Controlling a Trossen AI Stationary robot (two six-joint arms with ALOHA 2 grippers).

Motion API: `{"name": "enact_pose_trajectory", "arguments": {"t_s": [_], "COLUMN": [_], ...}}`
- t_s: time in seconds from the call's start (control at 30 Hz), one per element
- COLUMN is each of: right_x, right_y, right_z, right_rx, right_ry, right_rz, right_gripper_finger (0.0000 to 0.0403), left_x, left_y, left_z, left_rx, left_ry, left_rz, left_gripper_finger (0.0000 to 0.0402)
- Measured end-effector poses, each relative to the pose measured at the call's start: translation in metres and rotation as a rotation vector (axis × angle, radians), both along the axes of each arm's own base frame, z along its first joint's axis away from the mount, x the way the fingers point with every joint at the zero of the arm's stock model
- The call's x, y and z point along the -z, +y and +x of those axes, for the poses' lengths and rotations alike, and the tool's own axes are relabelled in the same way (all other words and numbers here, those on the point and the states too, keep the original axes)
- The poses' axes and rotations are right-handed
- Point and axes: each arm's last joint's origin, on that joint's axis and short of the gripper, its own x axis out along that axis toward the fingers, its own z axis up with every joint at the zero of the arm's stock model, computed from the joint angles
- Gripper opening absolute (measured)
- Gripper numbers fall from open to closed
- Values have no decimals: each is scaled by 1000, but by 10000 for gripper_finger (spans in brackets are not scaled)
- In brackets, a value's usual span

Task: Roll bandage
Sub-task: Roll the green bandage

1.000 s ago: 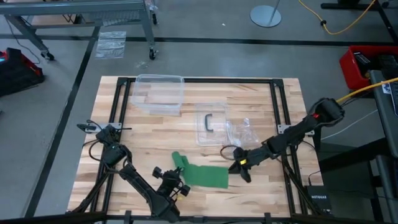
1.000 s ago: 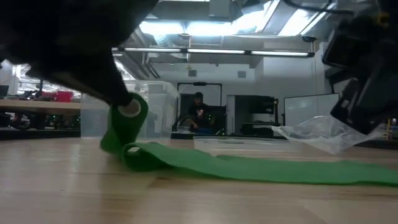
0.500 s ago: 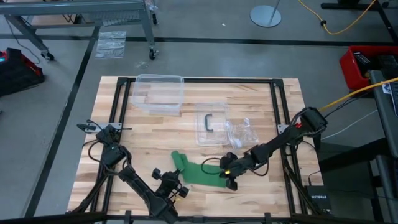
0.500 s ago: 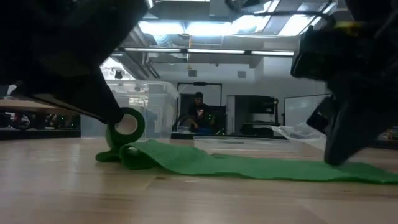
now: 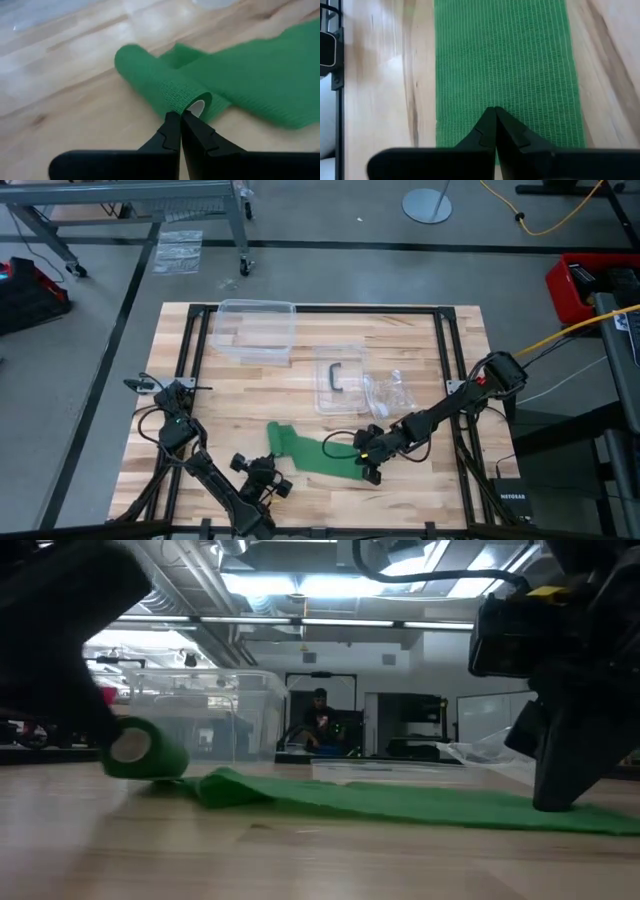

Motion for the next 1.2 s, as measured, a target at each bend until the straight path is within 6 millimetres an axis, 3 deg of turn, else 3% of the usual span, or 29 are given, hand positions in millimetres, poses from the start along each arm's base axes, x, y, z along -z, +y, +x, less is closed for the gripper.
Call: {"name": "enact_pose_trajectory", "arguments": {"t_s": [0.57, 1.2], "right_x": [3, 2], "right_y": [-3, -1], "right_z": [-7, -14], "right_rx": [-18, -90], "right_ry": [100, 212], "right_rz": [-2, 88], "right_gripper_finger": [2, 2], "left_x": [7, 7], "left_y": [-18, -25], "left_z": [-37, -47], "left_rx": [-55, -47], "left_ry": [214, 241], "left_rz": [-84, -93], "left_gripper_finger": [1, 0]}}
